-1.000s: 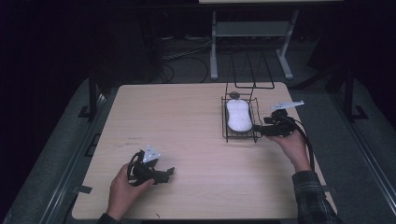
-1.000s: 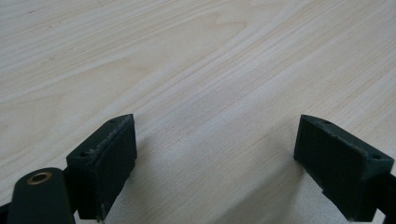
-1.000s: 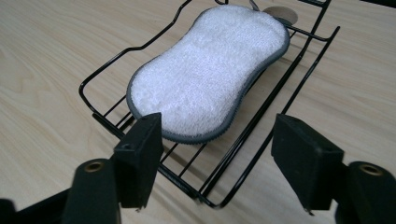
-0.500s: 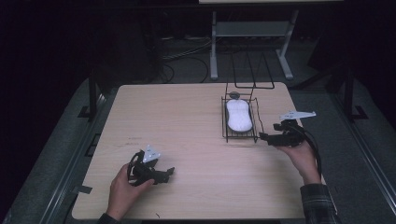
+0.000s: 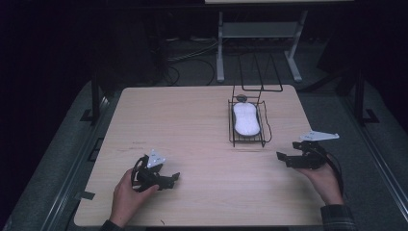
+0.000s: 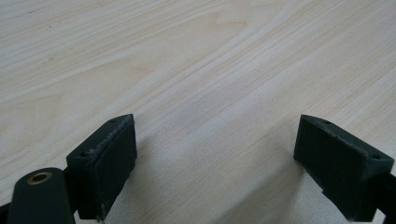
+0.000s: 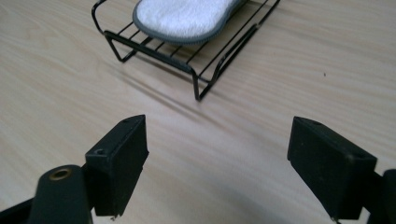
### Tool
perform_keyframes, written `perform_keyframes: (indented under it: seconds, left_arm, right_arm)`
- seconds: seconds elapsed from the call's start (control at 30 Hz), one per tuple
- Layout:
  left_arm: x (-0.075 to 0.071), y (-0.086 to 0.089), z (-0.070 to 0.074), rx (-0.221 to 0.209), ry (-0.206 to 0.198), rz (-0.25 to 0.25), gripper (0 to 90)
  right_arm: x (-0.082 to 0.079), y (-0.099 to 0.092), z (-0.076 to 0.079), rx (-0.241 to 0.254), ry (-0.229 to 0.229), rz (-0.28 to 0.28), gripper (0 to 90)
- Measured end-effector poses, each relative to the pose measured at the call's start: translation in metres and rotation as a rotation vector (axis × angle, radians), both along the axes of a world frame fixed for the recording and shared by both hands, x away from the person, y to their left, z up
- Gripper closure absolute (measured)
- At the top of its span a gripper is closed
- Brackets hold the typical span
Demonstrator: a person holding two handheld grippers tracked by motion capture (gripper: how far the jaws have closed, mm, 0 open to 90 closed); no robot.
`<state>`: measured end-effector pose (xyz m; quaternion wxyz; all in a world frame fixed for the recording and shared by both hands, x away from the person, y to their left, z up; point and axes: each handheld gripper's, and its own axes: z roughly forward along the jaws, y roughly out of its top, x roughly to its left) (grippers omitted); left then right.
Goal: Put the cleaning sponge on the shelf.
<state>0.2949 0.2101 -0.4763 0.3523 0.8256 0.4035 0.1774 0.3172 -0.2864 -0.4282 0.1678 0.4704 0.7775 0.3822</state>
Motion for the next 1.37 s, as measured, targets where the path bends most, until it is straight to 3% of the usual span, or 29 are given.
perform_keyframes:
  seconds: [0.33, 0.73, 1.0, 1.07, 1.37]
  left_arm:
    - [0.000, 0.000, 0.000, 0.004, 0.001, -0.002, 12.3]
    - [0.000, 0.000, 0.000, 0.004, 0.001, -0.002, 12.3]
    - [0.000, 0.000, 0.000, 0.003, 0.001, -0.002, 12.3]
    - [0.000, 0.000, 0.000, 0.004, 0.001, -0.002, 12.3]
    - [0.000, 0.000, 0.000, 0.001, 0.000, 0.000, 12.3]
  right_arm:
    - [-0.030, -0.008, -0.017, -0.034, -0.003, -0.011, 15.1]
    - [-0.056, -0.017, -0.036, -0.037, 0.018, -0.041, 13.3]
    - [-0.062, -0.018, -0.049, -0.073, 0.047, -0.053, 13.2]
    - [-0.063, -0.018, -0.052, -0.101, 0.033, -0.055, 12.5]
    - [-0.064, -0.017, -0.054, -0.088, 0.017, -0.058, 10.5]
